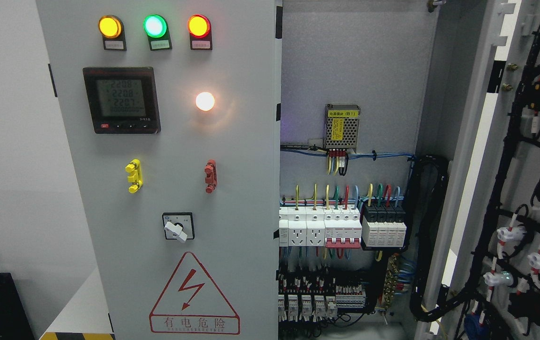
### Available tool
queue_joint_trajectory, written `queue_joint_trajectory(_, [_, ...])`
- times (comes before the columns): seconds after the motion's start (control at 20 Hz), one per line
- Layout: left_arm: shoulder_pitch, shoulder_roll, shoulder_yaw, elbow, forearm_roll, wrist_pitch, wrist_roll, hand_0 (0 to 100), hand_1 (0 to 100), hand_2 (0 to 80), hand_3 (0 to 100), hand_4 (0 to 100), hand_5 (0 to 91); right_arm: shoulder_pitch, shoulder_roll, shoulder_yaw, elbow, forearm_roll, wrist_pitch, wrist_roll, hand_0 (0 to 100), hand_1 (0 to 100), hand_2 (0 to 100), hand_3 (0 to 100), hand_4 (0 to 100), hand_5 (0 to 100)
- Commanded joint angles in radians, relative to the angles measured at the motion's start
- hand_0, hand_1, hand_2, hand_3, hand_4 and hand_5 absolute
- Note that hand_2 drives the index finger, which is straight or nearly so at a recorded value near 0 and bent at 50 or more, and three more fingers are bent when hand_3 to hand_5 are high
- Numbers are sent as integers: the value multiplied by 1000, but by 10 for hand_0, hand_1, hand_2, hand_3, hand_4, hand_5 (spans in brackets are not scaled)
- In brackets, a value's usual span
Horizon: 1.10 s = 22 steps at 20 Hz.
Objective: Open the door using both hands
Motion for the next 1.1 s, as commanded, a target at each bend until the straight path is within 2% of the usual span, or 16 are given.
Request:
queue_joint_trajectory(0.0, [0, -2, 9, -6, 0, 1, -3, 120, 389, 0, 0, 0, 0, 1, -118, 145, -423, -1, -46, 1, 120, 389, 0, 0, 0, 0])
queue_joint_trajectory(0.25, [0, -2, 9, -6, 0, 1, -3, 120, 389, 0, 0, 0, 0, -126, -109, 148, -497, -1, -52, 1, 120, 389, 0, 0, 0, 0])
queue_joint_trajectory(0.65, [0, -2, 9, -6, 0, 1, -2, 120, 389, 0, 0, 0, 0, -445, -93, 131, -386, -1, 71, 1, 120, 389, 0, 0, 0, 0])
queue_joint_trajectory(0.85, [0, -2, 9, -6, 0, 1, -3, 120, 389, 0, 0, 0, 0, -574, -92, 132, -350, -4, 260, -1, 120, 389, 0, 0, 0, 0])
queue_joint_trajectory(0.95, [0, -2, 9, -6, 0, 1, -3, 120, 389, 0, 0, 0, 0, -649, -87, 132, -305, -4, 324, -1, 120, 389, 0, 0, 0, 0])
queue_joint_trajectory(1.05, [0, -2, 9, -6, 0, 0, -3, 120, 389, 0, 0, 0, 0, -723, -66, 129, -261, -9, 367, -2, 120, 389, 0, 0, 0, 0])
